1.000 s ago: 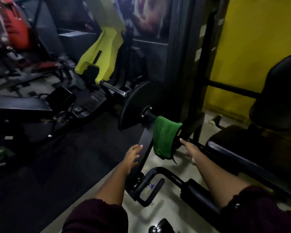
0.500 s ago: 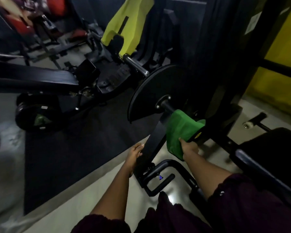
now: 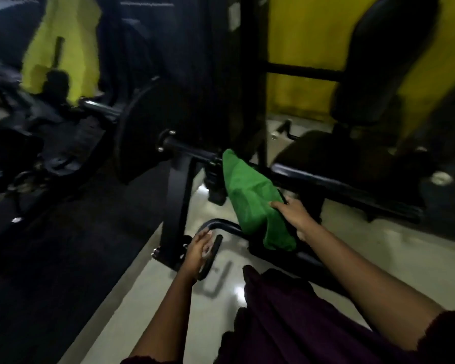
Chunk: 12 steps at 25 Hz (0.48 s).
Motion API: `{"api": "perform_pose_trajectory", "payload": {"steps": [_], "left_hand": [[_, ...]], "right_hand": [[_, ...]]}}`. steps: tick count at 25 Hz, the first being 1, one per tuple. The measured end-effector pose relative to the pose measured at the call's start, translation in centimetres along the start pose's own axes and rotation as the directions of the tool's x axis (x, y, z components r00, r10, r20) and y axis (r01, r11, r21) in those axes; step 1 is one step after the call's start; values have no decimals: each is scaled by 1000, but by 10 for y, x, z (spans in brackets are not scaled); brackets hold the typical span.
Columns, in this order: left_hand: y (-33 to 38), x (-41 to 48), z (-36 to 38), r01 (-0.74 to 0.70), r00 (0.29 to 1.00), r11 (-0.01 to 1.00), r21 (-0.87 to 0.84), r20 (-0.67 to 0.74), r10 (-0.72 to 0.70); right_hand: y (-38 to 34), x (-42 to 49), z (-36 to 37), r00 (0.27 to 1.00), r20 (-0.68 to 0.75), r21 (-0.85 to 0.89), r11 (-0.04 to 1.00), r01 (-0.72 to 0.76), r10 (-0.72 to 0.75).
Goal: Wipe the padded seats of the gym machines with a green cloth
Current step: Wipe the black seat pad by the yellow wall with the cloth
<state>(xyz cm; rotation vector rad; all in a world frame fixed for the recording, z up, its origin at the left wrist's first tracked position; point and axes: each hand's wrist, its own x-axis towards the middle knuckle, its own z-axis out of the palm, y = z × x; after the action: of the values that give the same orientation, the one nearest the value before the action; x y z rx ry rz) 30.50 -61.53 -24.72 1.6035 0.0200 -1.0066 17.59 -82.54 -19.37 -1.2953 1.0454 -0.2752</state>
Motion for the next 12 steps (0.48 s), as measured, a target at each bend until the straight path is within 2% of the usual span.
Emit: {"api": "perform_pose_trajectory", "payload": {"steps": [3, 6, 9, 12], "left_hand": [[-40, -21, 43, 7, 985, 992, 130, 172, -29], [-72, -52, 97, 13, 944, 969, 246, 317, -93], [-88, -81, 153, -65, 885, 913, 402, 447, -134], [-103, -105, 221, -162, 802, 852, 498, 570, -181]], "right_hand": [[35, -63, -66, 991, -132, -12, 999, -31, 29], [68, -127, -130, 971, -220, -100, 988, -117, 92], [97, -182, -178, 941, -317, -193, 964, -183, 115], [129, -228, -228, 897, -422, -146, 966, -213, 134]]}}
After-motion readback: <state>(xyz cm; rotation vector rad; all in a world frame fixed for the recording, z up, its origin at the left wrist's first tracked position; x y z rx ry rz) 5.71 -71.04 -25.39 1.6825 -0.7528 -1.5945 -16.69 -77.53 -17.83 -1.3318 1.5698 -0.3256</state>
